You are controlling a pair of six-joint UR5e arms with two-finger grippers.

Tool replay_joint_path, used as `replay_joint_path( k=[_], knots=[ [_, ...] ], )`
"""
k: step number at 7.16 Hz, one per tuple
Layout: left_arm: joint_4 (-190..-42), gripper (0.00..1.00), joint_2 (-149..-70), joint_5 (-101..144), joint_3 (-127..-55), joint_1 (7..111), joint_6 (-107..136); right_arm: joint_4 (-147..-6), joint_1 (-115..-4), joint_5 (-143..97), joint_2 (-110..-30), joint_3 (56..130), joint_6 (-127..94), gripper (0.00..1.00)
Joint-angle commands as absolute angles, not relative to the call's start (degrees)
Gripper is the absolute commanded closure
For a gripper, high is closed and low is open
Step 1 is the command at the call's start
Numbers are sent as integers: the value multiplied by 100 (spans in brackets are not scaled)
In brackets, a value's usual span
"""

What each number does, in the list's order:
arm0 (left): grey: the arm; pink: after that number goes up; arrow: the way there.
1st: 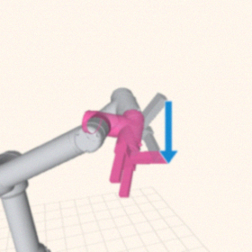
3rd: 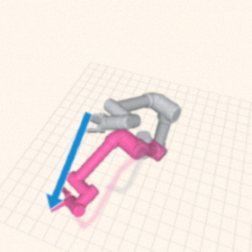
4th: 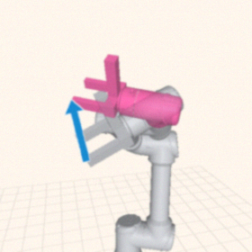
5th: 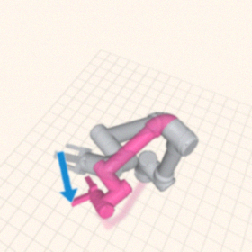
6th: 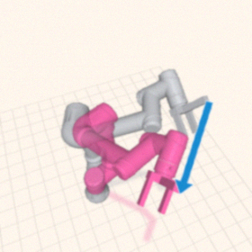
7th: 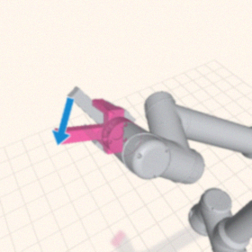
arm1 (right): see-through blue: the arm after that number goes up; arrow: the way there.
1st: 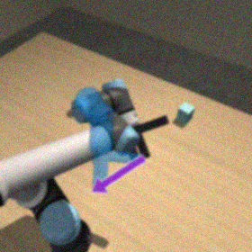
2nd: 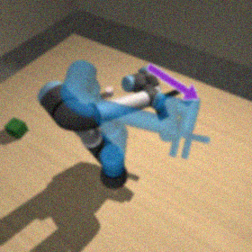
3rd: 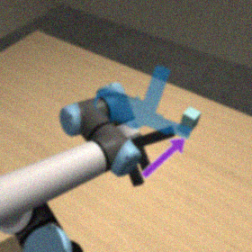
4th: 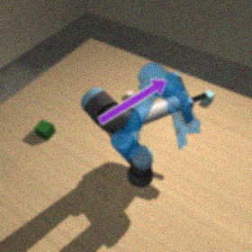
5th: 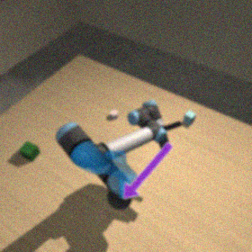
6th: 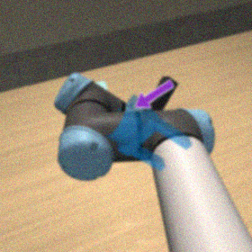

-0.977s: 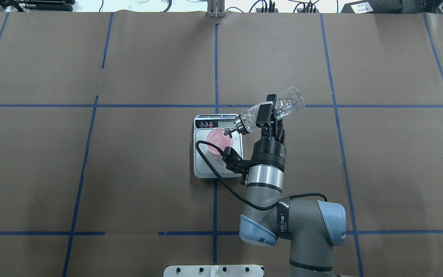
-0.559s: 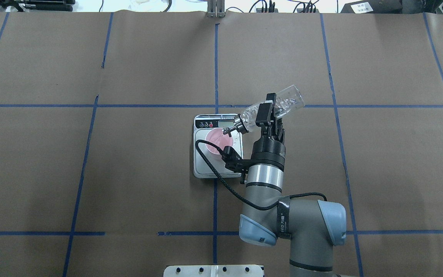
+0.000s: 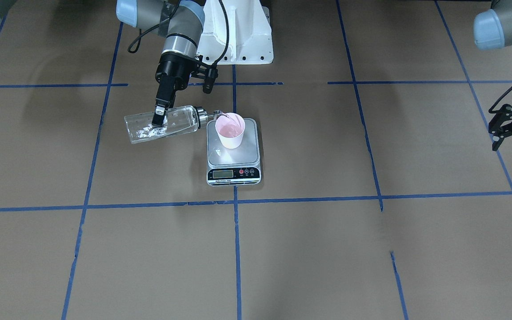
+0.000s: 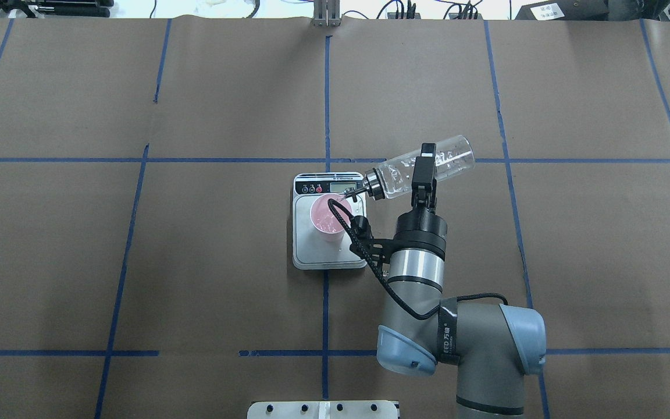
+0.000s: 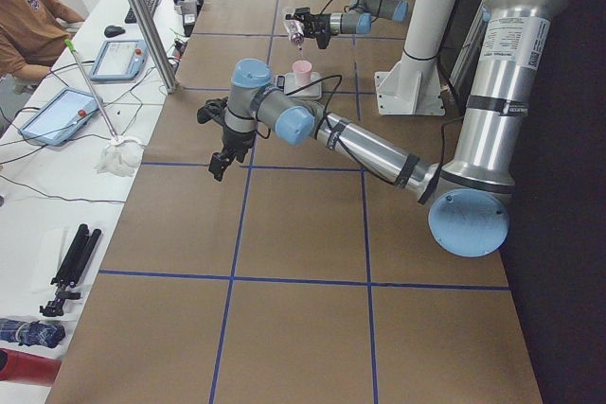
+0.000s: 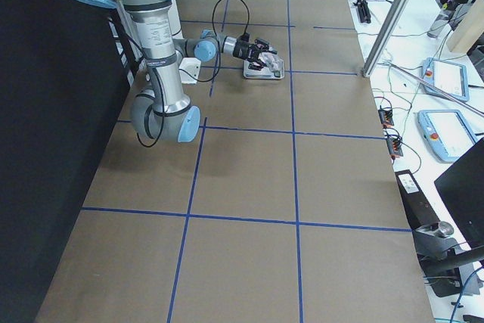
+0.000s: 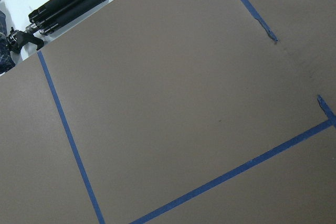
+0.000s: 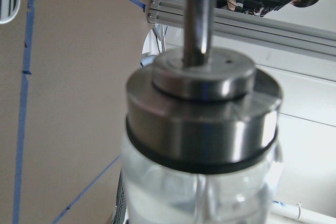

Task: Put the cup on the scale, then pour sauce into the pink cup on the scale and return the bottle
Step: 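Tilt the bottle spout down into the pink cup with the right gripper, then turn the bottle upright and carry it back with the right gripper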

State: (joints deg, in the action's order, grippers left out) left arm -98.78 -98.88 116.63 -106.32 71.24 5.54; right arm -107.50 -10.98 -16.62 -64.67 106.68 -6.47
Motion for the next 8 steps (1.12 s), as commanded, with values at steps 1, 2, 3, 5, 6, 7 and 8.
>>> replay_joint_path(
  k=[1, 2, 3, 5, 6, 7, 8],
  knots=[
    [-9870, 0, -9888, 11672, -10635, 7119, 554, -10749, -1099, -1923, -6548, 10679, -2031, 100],
    [-9879, 0, -9888, 11672, -10635, 7128, 554, -10749, -1090, -2020, -6548, 10687, -2605, 100],
    [-9879, 0, -9888, 11672, -10635, 7128, 554, -10749, -1090, -2143, -6548, 10687, -3306, 100],
    [-9870, 0, -9879, 11672, -10635, 7119, 554, -10383, -1072, -2826, -6513, 10722, -5158, 100],
    [-9870, 0, -9879, 11672, -10626, 7119, 554, -9684, -1090, -3013, -6582, 10714, -5716, 100],
    [-9870, 0, -9879, 11672, -10635, 7128, 554, -8929, -1099, -3023, -6827, 10731, -5852, 100],
    [-9870, 0, -9879, 11672, -10626, 7128, 554, -7833, -1125, -3041, -7029, 10731, -6558, 100]
  ],
)
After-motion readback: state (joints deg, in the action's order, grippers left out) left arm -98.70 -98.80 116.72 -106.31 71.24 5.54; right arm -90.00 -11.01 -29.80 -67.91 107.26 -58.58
